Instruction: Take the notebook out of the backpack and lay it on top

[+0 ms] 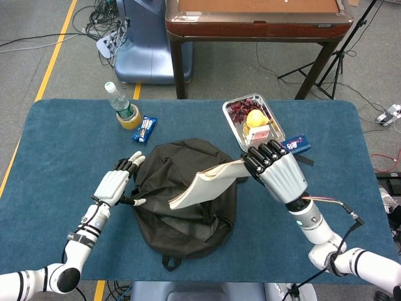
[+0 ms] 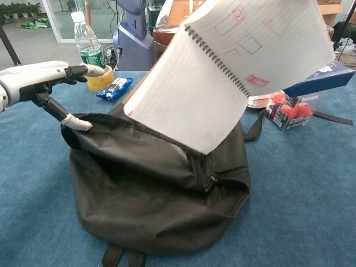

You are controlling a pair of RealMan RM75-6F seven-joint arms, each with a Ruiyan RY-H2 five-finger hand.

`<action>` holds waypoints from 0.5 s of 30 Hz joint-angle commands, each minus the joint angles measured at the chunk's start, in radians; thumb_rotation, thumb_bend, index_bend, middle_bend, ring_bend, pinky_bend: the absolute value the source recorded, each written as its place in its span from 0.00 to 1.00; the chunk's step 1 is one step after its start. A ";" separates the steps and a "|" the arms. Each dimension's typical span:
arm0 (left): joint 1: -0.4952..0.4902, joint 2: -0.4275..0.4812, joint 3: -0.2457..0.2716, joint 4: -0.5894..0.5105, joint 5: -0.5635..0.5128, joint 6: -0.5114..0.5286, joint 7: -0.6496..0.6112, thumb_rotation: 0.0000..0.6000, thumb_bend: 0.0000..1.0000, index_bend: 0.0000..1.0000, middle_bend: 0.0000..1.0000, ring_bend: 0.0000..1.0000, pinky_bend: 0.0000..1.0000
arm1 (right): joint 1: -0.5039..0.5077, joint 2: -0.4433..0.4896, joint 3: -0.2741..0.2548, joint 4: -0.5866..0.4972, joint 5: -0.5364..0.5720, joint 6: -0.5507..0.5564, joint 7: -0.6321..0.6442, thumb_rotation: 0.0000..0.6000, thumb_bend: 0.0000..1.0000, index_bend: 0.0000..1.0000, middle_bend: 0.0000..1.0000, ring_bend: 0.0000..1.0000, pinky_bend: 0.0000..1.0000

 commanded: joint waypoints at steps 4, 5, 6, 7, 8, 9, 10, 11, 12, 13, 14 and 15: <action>0.014 -0.026 -0.016 0.048 0.083 0.066 -0.041 1.00 0.09 0.00 0.00 0.00 0.00 | -0.020 0.043 -0.005 -0.017 0.025 -0.012 -0.006 1.00 0.50 0.98 0.63 0.60 0.62; 0.015 -0.026 -0.018 0.050 0.087 0.066 -0.051 1.00 0.09 0.00 0.00 0.00 0.00 | -0.022 0.046 -0.008 -0.019 0.026 -0.016 -0.006 1.00 0.50 0.98 0.63 0.60 0.62; 0.015 -0.019 -0.019 0.046 0.086 0.058 -0.057 1.00 0.09 0.00 0.00 0.00 0.00 | -0.022 0.049 -0.010 -0.021 0.027 -0.019 -0.007 1.00 0.50 0.98 0.63 0.60 0.62; 0.015 -0.009 -0.017 0.040 0.083 0.048 -0.057 1.00 0.08 0.00 0.00 0.00 0.00 | -0.022 0.049 -0.011 -0.023 0.028 -0.022 -0.008 1.00 0.50 0.98 0.63 0.60 0.62; 0.015 0.005 -0.016 0.028 0.080 0.038 -0.054 1.00 0.06 0.00 0.00 0.00 0.00 | -0.020 0.048 -0.012 -0.024 0.028 -0.025 -0.008 1.00 0.49 0.98 0.63 0.60 0.62; 0.015 0.013 -0.015 0.020 0.078 0.036 -0.050 1.00 0.04 0.00 0.00 0.00 0.00 | -0.017 0.047 -0.013 -0.024 0.028 -0.030 -0.010 1.00 0.49 0.98 0.63 0.60 0.62; 0.017 0.019 -0.013 0.012 0.077 0.037 -0.043 1.00 0.03 0.00 0.00 0.00 0.00 | -0.013 0.044 -0.014 -0.024 0.027 -0.036 -0.012 1.00 0.49 0.98 0.63 0.60 0.62; 0.018 0.025 -0.010 0.003 0.075 0.039 -0.031 1.00 0.02 0.00 0.00 0.00 0.00 | -0.008 0.039 -0.018 -0.023 0.024 -0.045 -0.018 1.00 0.49 0.98 0.63 0.60 0.62; 0.019 0.030 -0.006 -0.006 0.072 0.039 -0.020 1.00 0.02 0.00 0.00 0.00 0.00 | -0.003 0.035 -0.020 -0.020 0.021 -0.052 -0.023 1.00 0.49 0.98 0.63 0.60 0.62; 0.020 0.037 -0.003 -0.016 0.067 0.038 -0.009 1.00 0.02 0.00 0.00 0.00 0.00 | 0.001 0.030 -0.022 -0.018 0.020 -0.059 -0.030 1.00 0.49 0.98 0.63 0.60 0.62; 0.021 0.043 0.000 -0.025 0.062 0.036 0.001 1.00 0.02 0.00 0.00 0.00 0.00 | 0.005 0.024 -0.025 -0.016 0.018 -0.066 -0.035 1.00 0.50 0.98 0.63 0.60 0.62; 0.021 0.049 0.003 -0.037 0.053 0.034 0.015 1.00 0.02 0.00 0.00 0.00 0.00 | 0.012 0.017 -0.029 -0.014 0.015 -0.078 -0.042 1.00 0.50 0.98 0.63 0.60 0.62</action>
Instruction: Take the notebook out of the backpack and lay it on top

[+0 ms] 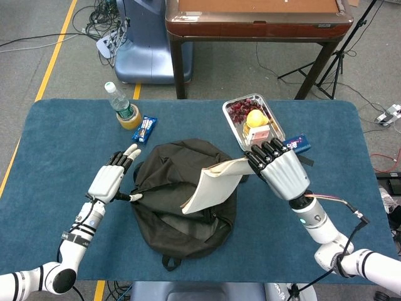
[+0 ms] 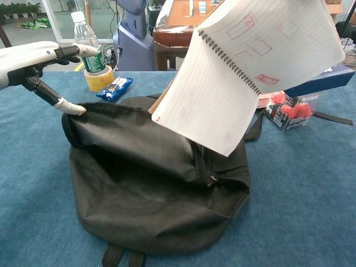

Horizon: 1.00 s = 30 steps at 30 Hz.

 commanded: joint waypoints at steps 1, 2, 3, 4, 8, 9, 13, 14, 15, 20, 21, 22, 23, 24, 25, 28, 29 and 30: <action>0.002 0.020 0.012 -0.031 -0.022 -0.004 0.041 1.00 0.02 0.00 0.00 0.00 0.00 | 0.016 -0.018 -0.010 0.007 -0.008 -0.024 -0.018 1.00 0.50 0.98 0.63 0.60 0.62; 0.001 0.020 0.015 -0.035 -0.027 -0.001 0.056 1.00 0.02 0.00 0.00 0.00 0.00 | 0.024 -0.026 -0.014 0.012 -0.014 -0.035 -0.028 1.00 0.50 0.98 0.63 0.60 0.62; 0.000 0.018 0.017 -0.036 -0.030 0.000 0.065 1.00 0.02 0.00 0.00 0.00 0.00 | 0.030 -0.033 -0.017 0.014 -0.017 -0.044 -0.035 1.00 0.50 0.98 0.63 0.60 0.62; -0.001 0.014 0.018 -0.036 -0.033 0.002 0.073 1.00 0.02 0.00 0.00 0.00 0.00 | 0.035 -0.040 -0.019 0.016 -0.018 -0.052 -0.042 1.00 0.50 0.98 0.63 0.60 0.62; -0.008 -0.002 0.020 -0.030 -0.046 0.000 0.093 1.00 0.02 0.00 0.00 0.00 0.00 | 0.054 -0.075 -0.033 0.019 -0.023 -0.088 -0.078 1.00 0.50 0.98 0.63 0.60 0.62; -0.009 -0.005 0.019 -0.028 -0.048 -0.001 0.096 1.00 0.02 0.00 0.00 0.00 0.00 | 0.057 -0.082 -0.037 0.018 -0.025 -0.095 -0.086 1.00 0.50 0.98 0.63 0.60 0.62; -0.014 -0.012 0.017 -0.026 -0.055 -0.002 0.102 1.00 0.02 0.00 0.00 0.00 0.00 | 0.061 -0.110 -0.061 0.007 -0.025 -0.127 -0.115 1.00 0.50 0.98 0.63 0.60 0.62; -0.014 -0.013 0.015 -0.025 -0.056 -0.001 0.103 1.00 0.02 0.00 0.00 0.00 0.00 | 0.058 -0.117 -0.068 -0.003 -0.015 -0.142 -0.137 1.00 0.50 0.97 0.62 0.59 0.62; -0.014 -0.014 0.015 -0.026 -0.056 0.000 0.103 1.00 0.02 0.00 0.00 0.00 0.00 | 0.052 -0.120 -0.072 -0.017 0.001 -0.160 -0.162 1.00 0.50 0.94 0.61 0.57 0.61; -0.012 -0.011 0.012 -0.029 -0.055 0.008 0.100 1.00 0.02 0.00 0.00 0.00 0.00 | 0.021 -0.111 -0.092 -0.132 0.111 -0.269 -0.307 1.00 0.43 0.46 0.40 0.38 0.48; -0.010 -0.011 0.011 -0.028 -0.055 0.010 0.099 1.00 0.02 0.00 0.00 0.00 0.00 | 0.017 -0.103 -0.092 -0.157 0.134 -0.290 -0.336 1.00 0.39 0.32 0.32 0.30 0.43; -0.010 -0.010 0.011 -0.028 -0.055 0.012 0.099 1.00 0.02 0.00 0.00 0.00 0.00 | 0.015 -0.099 -0.091 -0.175 0.152 -0.302 -0.355 1.00 0.37 0.24 0.28 0.26 0.41; -0.009 -0.009 0.010 -0.027 -0.056 0.012 0.097 1.00 0.02 0.00 0.00 0.00 0.00 | 0.014 -0.095 -0.090 -0.197 0.167 -0.315 -0.373 1.00 0.33 0.13 0.22 0.21 0.38; -0.009 -0.009 0.009 -0.026 -0.057 0.013 0.096 1.00 0.02 0.00 0.00 0.00 0.00 | 0.014 -0.094 -0.088 -0.211 0.176 -0.322 -0.377 1.00 0.31 0.05 0.17 0.17 0.34; -0.009 -0.009 0.008 -0.025 -0.057 0.013 0.095 1.00 0.02 0.00 0.00 0.00 0.00 | 0.014 -0.093 -0.086 -0.224 0.186 -0.329 -0.382 1.00 0.30 0.03 0.15 0.15 0.33; -0.009 -0.009 0.006 -0.022 -0.058 0.013 0.092 1.00 0.02 0.00 0.00 0.00 0.00 | 0.017 -0.093 -0.077 -0.250 0.208 -0.344 -0.410 1.00 0.26 0.00 0.08 0.09 0.28; -0.008 -0.008 0.005 -0.021 -0.057 0.014 0.091 1.00 0.02 0.00 0.00 0.00 0.00 | 0.017 -0.093 -0.073 -0.259 0.218 -0.348 -0.424 1.00 0.25 0.00 0.06 0.08 0.27; -0.008 -0.007 0.004 -0.022 -0.057 0.015 0.091 1.00 0.02 0.00 0.00 0.00 0.00 | 0.017 -0.093 -0.070 -0.267 0.223 -0.348 -0.431 1.00 0.23 0.00 0.05 0.07 0.26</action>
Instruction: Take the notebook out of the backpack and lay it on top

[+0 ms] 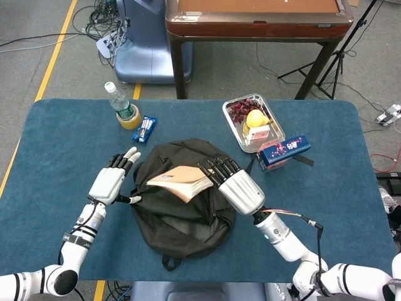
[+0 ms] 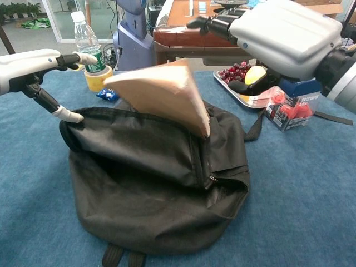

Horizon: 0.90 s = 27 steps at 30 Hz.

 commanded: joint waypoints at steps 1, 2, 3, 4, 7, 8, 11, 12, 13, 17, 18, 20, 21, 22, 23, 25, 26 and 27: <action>0.001 0.003 -0.003 -0.001 0.001 0.003 -0.002 1.00 0.02 0.00 0.00 0.00 0.00 | -0.001 0.003 0.013 -0.028 0.018 -0.007 -0.029 1.00 0.21 0.00 0.05 0.07 0.25; 0.002 0.007 -0.004 -0.002 0.002 0.004 -0.002 1.00 0.02 0.00 0.00 0.00 0.00 | -0.002 0.006 0.017 -0.037 0.020 -0.002 -0.029 1.00 0.19 0.00 0.04 0.06 0.25; 0.002 0.009 -0.005 -0.002 0.002 0.006 -0.002 1.00 0.02 0.00 0.00 0.00 0.00 | -0.004 0.008 0.020 -0.043 0.021 0.004 -0.027 1.00 0.17 0.00 0.04 0.06 0.24; 0.003 0.012 -0.006 -0.002 0.002 0.007 -0.002 1.00 0.02 0.00 0.00 0.00 0.00 | -0.006 0.012 0.023 -0.048 0.021 0.009 -0.025 1.00 0.15 0.00 0.04 0.06 0.24; 0.008 0.022 -0.008 -0.007 0.002 0.013 -0.003 1.00 0.02 0.00 0.00 0.00 0.00 | -0.017 0.030 0.027 -0.061 0.015 0.032 -0.020 1.00 0.12 0.00 0.04 0.05 0.23; 0.010 0.026 -0.008 -0.010 0.002 0.016 -0.005 1.00 0.02 0.00 0.00 0.00 0.00 | -0.022 0.038 0.027 -0.067 0.010 0.043 -0.013 1.00 0.11 0.00 0.04 0.05 0.23; 0.018 0.038 -0.004 -0.022 0.005 0.020 -0.009 1.00 0.02 0.00 0.00 0.00 0.00 | -0.041 0.063 0.028 -0.078 -0.004 0.077 0.004 1.00 0.10 0.00 0.04 0.05 0.23; 0.020 0.042 -0.003 -0.025 0.005 0.021 -0.010 1.00 0.02 0.00 0.00 0.00 0.00 | -0.047 0.072 0.028 -0.082 -0.008 0.088 0.011 1.00 0.10 0.00 0.04 0.05 0.23; 0.023 0.046 -0.002 -0.029 0.006 0.024 -0.009 1.00 0.02 0.00 0.00 0.00 0.00 | -0.054 0.081 0.028 -0.087 -0.009 0.097 0.020 1.00 0.10 0.00 0.04 0.05 0.23; 0.035 0.065 -0.003 -0.043 0.006 0.046 0.001 1.00 0.02 0.00 0.00 0.00 0.00 | -0.084 0.129 0.023 -0.109 -0.015 0.129 0.043 1.00 0.10 0.00 0.04 0.05 0.23; 0.040 0.075 -0.003 -0.051 0.000 0.054 0.008 1.00 0.02 0.00 0.00 0.00 0.00 | -0.095 0.147 0.019 -0.117 -0.016 0.136 0.047 1.00 0.10 0.00 0.04 0.05 0.23; 0.051 0.088 -0.006 -0.057 -0.005 0.078 0.018 1.00 0.02 0.00 0.00 0.00 0.00 | -0.113 0.181 0.013 -0.132 -0.013 0.146 0.055 1.00 0.10 0.00 0.04 0.05 0.23; 0.057 0.093 -0.007 -0.058 -0.005 0.090 0.018 1.00 0.02 0.00 0.00 0.00 0.00 | -0.121 0.196 0.010 -0.139 -0.013 0.149 0.059 1.00 0.10 0.00 0.06 0.05 0.23; 0.065 0.099 -0.008 -0.059 -0.007 0.100 0.014 1.00 0.02 0.00 0.00 0.00 0.00 | -0.129 0.211 0.004 -0.148 -0.011 0.151 0.065 1.00 0.11 0.00 0.07 0.06 0.23; 0.076 0.107 -0.010 -0.059 -0.008 0.113 0.005 1.00 0.02 0.00 0.00 0.00 0.00 | -0.141 0.230 -0.003 -0.162 -0.009 0.153 0.078 1.00 0.11 0.00 0.08 0.06 0.23; 0.095 0.119 -0.013 -0.056 -0.005 0.136 -0.012 1.00 0.02 0.00 0.00 0.00 0.00 | -0.158 0.260 -0.013 -0.177 -0.012 0.162 0.095 1.00 0.12 0.00 0.11 0.08 0.24; 0.109 0.127 -0.014 -0.053 0.001 0.151 -0.028 1.00 0.02 0.00 0.00 0.00 0.00 | -0.172 0.280 -0.021 -0.185 -0.014 0.170 0.105 1.00 0.13 0.00 0.12 0.09 0.25; 0.120 0.133 -0.015 -0.050 0.006 0.163 -0.041 1.00 0.02 0.00 0.00 0.00 0.00 | -0.182 0.294 -0.026 -0.190 -0.014 0.176 0.116 1.00 0.14 0.00 0.14 0.11 0.26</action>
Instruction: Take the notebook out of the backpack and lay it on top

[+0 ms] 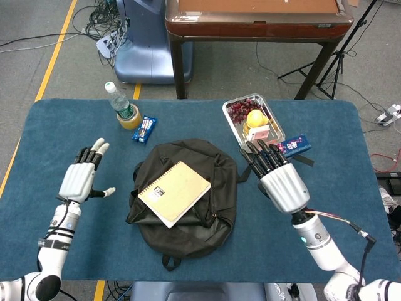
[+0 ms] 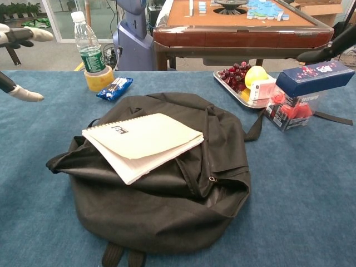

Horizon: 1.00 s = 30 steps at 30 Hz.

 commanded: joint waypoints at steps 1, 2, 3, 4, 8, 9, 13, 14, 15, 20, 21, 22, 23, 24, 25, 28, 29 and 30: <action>0.040 0.026 -0.005 0.009 0.016 0.042 -0.045 1.00 0.02 0.00 0.00 0.00 0.00 | -0.041 0.052 -0.024 -0.027 -0.002 0.024 0.043 1.00 0.15 0.02 0.15 0.13 0.27; 0.054 0.034 -0.005 0.015 0.026 0.055 -0.061 1.00 0.02 0.00 0.00 0.00 0.00 | -0.054 0.072 -0.033 -0.035 0.000 0.029 0.068 1.00 0.16 0.04 0.18 0.15 0.28; 0.064 0.042 -0.004 0.019 0.034 0.063 -0.074 1.00 0.02 0.00 0.00 0.00 0.00 | -0.065 0.088 -0.042 -0.042 0.001 0.031 0.091 1.00 0.17 0.08 0.20 0.17 0.29; 0.073 0.049 -0.002 0.021 0.042 0.070 -0.084 1.00 0.02 0.00 0.00 0.00 0.00 | -0.073 0.103 -0.048 -0.047 -0.001 0.031 0.110 1.00 0.19 0.11 0.21 0.19 0.30; 0.125 0.084 0.010 0.031 0.081 0.114 -0.133 1.00 0.02 0.00 0.00 0.00 0.00 | -0.128 0.157 -0.084 -0.024 -0.030 0.078 0.213 1.00 0.23 0.23 0.30 0.29 0.37; 0.136 0.091 0.014 0.034 0.092 0.125 -0.140 1.00 0.02 0.00 0.00 0.00 0.00 | -0.139 0.161 -0.091 -0.008 -0.042 0.093 0.227 1.00 0.24 0.27 0.33 0.32 0.41; 0.180 0.114 0.042 0.043 0.142 0.162 -0.153 1.00 0.02 0.03 0.00 0.00 0.00 | -0.195 0.175 -0.128 0.040 -0.075 0.149 0.297 1.00 0.26 0.40 0.41 0.40 0.51; 0.191 0.122 0.054 0.048 0.160 0.165 -0.154 1.00 0.02 0.04 0.00 0.00 0.00 | -0.214 0.184 -0.142 0.046 -0.075 0.156 0.315 1.00 0.27 0.43 0.43 0.42 0.53; 0.200 0.129 0.065 0.051 0.173 0.168 -0.153 1.00 0.02 0.06 0.00 0.00 0.00 | -0.226 0.192 -0.154 0.048 -0.075 0.158 0.329 1.00 0.27 0.45 0.44 0.44 0.55; 0.249 0.159 0.123 0.039 0.224 0.176 -0.136 1.00 0.02 0.08 0.00 0.00 0.00 | -0.281 0.230 -0.207 0.070 -0.070 0.156 0.431 1.00 0.28 0.50 0.46 0.46 0.57; 0.258 0.159 0.131 0.034 0.230 0.180 -0.136 1.00 0.02 0.08 0.00 0.00 0.00 | -0.289 0.233 -0.213 0.075 -0.067 0.156 0.447 1.00 0.29 0.50 0.46 0.46 0.57; 0.268 0.158 0.137 0.031 0.235 0.186 -0.135 1.00 0.02 0.08 0.00 0.00 0.00 | -0.297 0.234 -0.218 0.081 -0.067 0.159 0.461 1.00 0.29 0.51 0.46 0.46 0.57; 0.280 0.155 0.147 0.028 0.245 0.196 -0.133 1.00 0.02 0.08 0.00 0.00 0.00 | -0.308 0.232 -0.224 0.090 -0.071 0.164 0.476 1.00 0.29 0.51 0.46 0.46 0.57; 0.290 0.150 0.153 0.029 0.254 0.206 -0.129 1.00 0.02 0.09 0.00 0.00 0.00 | -0.315 0.229 -0.228 0.098 -0.074 0.168 0.485 1.00 0.29 0.52 0.46 0.46 0.57; 0.300 0.144 0.159 0.031 0.263 0.216 -0.124 1.00 0.02 0.09 0.00 0.00 0.00 | -0.322 0.226 -0.231 0.106 -0.077 0.173 0.491 1.00 0.29 0.52 0.46 0.46 0.57; 0.320 0.132 0.171 0.033 0.277 0.235 -0.114 1.00 0.02 0.10 0.00 0.00 0.00 | -0.336 0.215 -0.234 0.124 -0.082 0.181 0.496 1.00 0.30 0.53 0.47 0.47 0.57; 0.337 0.122 0.185 0.030 0.286 0.245 -0.110 1.00 0.02 0.10 0.00 0.00 0.00 | -0.345 0.209 -0.243 0.132 -0.079 0.174 0.500 1.00 0.30 0.54 0.47 0.47 0.57; 0.346 0.115 0.192 0.030 0.294 0.254 -0.104 1.00 0.02 0.10 0.00 0.00 0.00 | -0.349 0.204 -0.245 0.137 -0.082 0.174 0.502 1.00 0.30 0.54 0.47 0.47 0.57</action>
